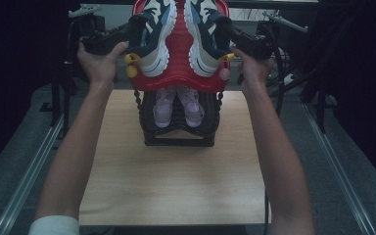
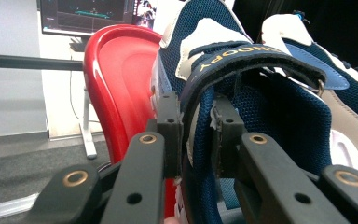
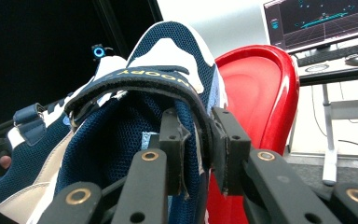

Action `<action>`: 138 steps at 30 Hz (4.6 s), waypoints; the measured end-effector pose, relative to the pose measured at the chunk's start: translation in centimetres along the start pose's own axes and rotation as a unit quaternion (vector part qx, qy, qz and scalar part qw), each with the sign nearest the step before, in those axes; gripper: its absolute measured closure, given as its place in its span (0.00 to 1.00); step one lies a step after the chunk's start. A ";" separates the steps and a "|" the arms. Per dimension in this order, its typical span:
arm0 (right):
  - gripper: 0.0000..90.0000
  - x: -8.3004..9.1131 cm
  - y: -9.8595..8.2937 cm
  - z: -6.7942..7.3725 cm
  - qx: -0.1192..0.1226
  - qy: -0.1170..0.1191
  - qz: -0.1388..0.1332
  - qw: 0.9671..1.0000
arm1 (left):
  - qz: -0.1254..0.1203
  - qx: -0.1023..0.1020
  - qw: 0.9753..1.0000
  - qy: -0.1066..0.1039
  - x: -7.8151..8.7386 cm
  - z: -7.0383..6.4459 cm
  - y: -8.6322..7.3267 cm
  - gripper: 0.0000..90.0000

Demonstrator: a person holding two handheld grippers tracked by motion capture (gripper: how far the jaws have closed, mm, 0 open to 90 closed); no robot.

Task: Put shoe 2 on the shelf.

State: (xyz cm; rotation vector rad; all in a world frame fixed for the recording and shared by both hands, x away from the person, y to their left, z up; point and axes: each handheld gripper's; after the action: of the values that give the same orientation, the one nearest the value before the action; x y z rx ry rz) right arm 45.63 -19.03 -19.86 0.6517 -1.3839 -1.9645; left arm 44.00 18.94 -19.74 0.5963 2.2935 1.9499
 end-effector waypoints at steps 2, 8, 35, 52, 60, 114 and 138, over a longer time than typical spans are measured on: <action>0.84 0.0 0.0 0.0 0.002 -0.002 0.000 1.000 | -0.001 -0.001 1.000 0.000 0.0 -0.1 0.0 0.85; 0.83 -0.5 -0.2 0.4 0.016 -0.012 0.002 1.000 | -0.003 -0.004 1.000 0.008 -0.2 -0.1 -0.1 0.85; 0.65 -2.6 -0.8 1.6 0.045 0.010 0.038 0.998 | 0.004 0.017 0.999 -0.035 -1.6 -1.2 -1.0 0.57; 0.51 -1.8 -0.4 0.8 0.020 0.051 0.030 0.998 | -0.007 0.043 0.997 -0.066 -0.6 -0.3 -0.3 0.41; 0.52 -1.0 -0.1 1.2 0.023 0.076 0.017 0.997 | -0.014 0.054 0.995 -0.087 0.5 0.5 -0.2 0.42; 0.56 8.8 -7.4 -5.0 0.000 0.086 0.005 0.996 | 0.002 0.104 0.990 -0.098 6.3 6.9 -8.6 0.43; 0.56 9.6 -11.0 -6.6 -0.005 0.076 0.020 0.997 | 0.027 0.078 0.994 -0.078 6.4 7.0 -12.6 0.44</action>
State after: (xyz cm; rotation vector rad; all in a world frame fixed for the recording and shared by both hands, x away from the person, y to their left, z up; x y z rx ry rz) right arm 41.45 -27.58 -32.75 0.7472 -1.2842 -1.8487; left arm 37.17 26.18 -31.96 0.8011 2.3692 1.6883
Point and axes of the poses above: each handheld gripper's, and its own axes: x roughly backward along the jaws, y roughly out of its top, z roughly to its left, and after that the axes turned 12 degrees about y, right-handed
